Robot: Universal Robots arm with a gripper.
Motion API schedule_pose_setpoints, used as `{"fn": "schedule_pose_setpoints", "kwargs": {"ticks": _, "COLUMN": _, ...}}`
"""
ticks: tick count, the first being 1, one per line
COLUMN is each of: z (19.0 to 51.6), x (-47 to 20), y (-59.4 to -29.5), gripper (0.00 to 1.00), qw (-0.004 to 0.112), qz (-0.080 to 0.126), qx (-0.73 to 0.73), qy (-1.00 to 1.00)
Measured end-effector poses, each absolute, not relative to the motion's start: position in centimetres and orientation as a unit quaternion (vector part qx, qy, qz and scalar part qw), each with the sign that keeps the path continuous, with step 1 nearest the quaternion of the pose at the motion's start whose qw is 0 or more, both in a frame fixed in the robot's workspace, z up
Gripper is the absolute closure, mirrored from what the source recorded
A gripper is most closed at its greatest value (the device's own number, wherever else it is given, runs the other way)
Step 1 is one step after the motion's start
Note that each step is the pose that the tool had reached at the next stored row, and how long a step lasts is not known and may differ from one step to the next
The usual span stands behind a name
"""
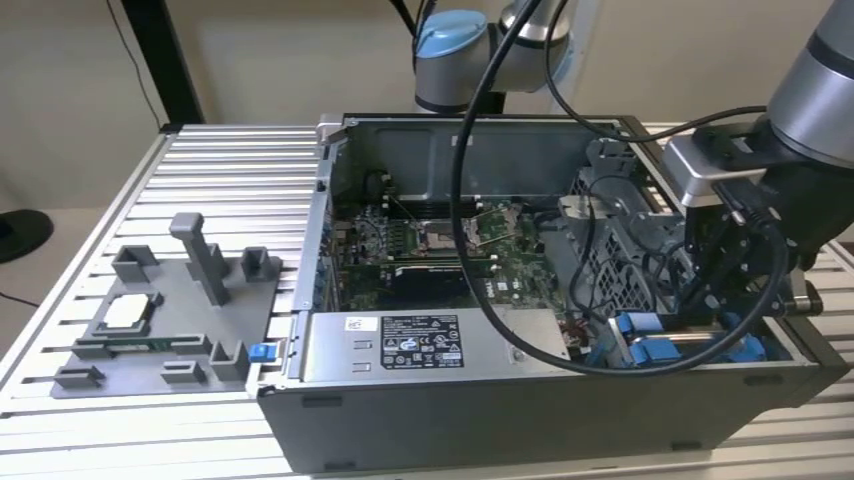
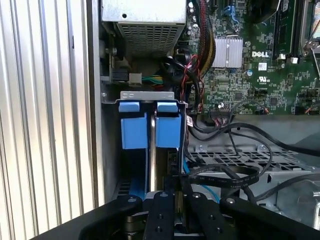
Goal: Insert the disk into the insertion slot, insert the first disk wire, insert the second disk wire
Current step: 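Insert the second disk wire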
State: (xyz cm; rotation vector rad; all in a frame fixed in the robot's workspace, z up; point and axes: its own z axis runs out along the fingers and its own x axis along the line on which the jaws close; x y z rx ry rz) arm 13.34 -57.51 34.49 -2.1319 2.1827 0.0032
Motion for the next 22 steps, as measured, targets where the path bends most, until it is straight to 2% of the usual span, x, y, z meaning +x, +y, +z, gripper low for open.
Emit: {"fn": "schedule_pose_setpoints", "kwargs": {"ticks": 22, "z": 33.65, "x": 13.34, "y": -57.4, "gripper": 1.0, "qw": 0.047, "qz": -0.002, "qx": -0.698, "qy": 0.715}}
